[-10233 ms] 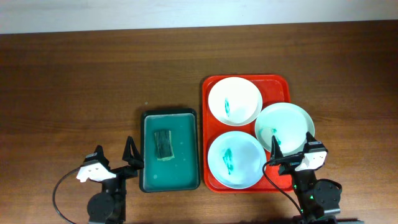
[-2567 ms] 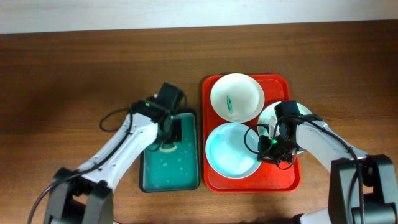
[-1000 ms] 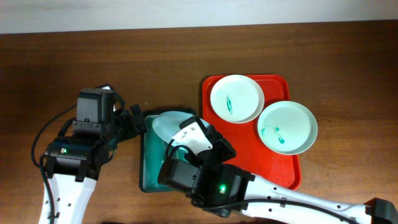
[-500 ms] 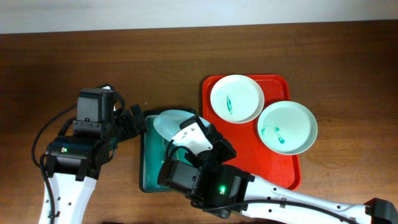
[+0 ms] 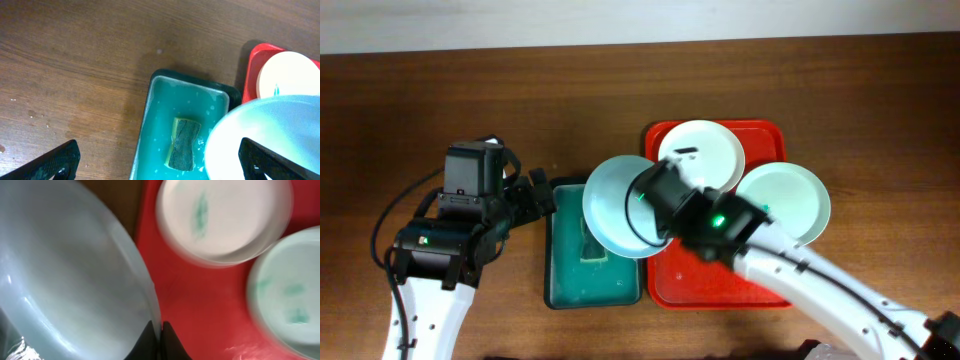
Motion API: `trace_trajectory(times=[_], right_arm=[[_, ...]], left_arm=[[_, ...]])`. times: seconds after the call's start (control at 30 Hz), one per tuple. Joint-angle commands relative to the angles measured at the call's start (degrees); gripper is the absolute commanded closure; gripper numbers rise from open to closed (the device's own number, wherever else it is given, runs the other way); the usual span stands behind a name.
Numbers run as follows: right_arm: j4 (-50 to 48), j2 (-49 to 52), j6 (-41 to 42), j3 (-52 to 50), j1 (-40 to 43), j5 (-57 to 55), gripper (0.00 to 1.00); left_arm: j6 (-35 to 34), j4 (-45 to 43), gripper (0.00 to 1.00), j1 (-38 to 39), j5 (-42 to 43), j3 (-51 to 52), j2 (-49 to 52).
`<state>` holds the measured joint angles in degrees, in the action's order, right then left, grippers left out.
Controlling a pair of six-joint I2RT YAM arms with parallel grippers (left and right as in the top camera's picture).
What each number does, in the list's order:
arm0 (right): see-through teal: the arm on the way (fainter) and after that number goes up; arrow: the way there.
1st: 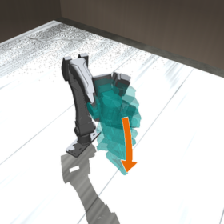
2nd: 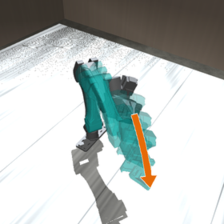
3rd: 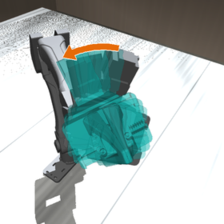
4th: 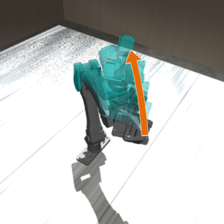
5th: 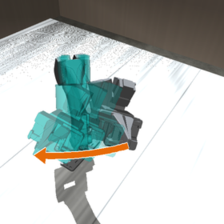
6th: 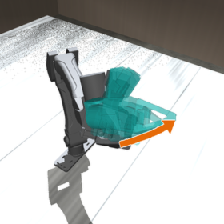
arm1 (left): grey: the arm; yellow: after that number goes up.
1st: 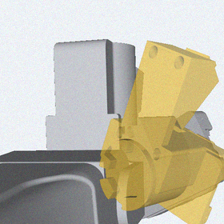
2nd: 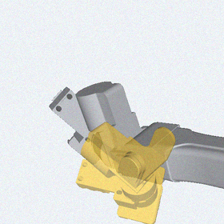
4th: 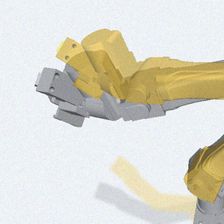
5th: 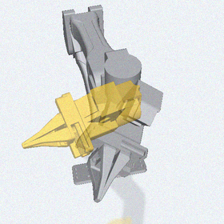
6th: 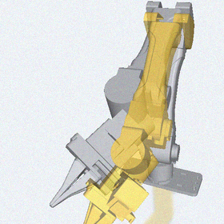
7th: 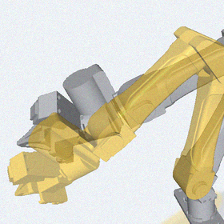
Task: Clean dirty plates on tray and stack at the side
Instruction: 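Carry the plate right and set it on the table beside the red tray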
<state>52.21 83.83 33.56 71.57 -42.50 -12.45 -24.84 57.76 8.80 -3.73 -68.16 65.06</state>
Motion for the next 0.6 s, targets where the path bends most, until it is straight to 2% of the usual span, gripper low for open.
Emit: trace_trajectory(times=[0.0,0.1,0.17,0.27,0.3,0.4,0.57], right_arm=[[-0.11,-4.72,-12.55,0.76,17.79,38.03,0.96],[1.11,-12.13,-11.54,0.76,38.8,38.56,0.96],[4.46,-14.4,-10.25,0.76,52.96,33.33,0.96],[10.01,-11.76,-8.68,0.74,75.08,24.96,0.96],[10.1,-10.05,-8.66,0.74,79.8,24.44,0.96],[7.98,-2.89,-8.63,0.72,88.7,24.39,0.96],[3.37,13.07,-8.66,0.72,91.71,23.93,0.96]], left_arm=[[0.94,0.07,0.01,-0.24,-0.81,-0.68,-0.04],[0.94,0.07,0.01,-0.24,-0.81,-0.68,-0.04],[0.94,0.07,0.01,-0.24,-0.81,-0.68,-0.04],[0.94,0.07,0.01,-0.24,-0.81,-0.68,-0.04],[0.94,0.07,0.01,-0.24,-0.81,-0.68,-0.04],[0.94,0.07,0.01,-0.24,-0.81,-0.68,-0.04],[0.94,0.07,0.01,-0.24,-0.81,-0.68,-0.04]])
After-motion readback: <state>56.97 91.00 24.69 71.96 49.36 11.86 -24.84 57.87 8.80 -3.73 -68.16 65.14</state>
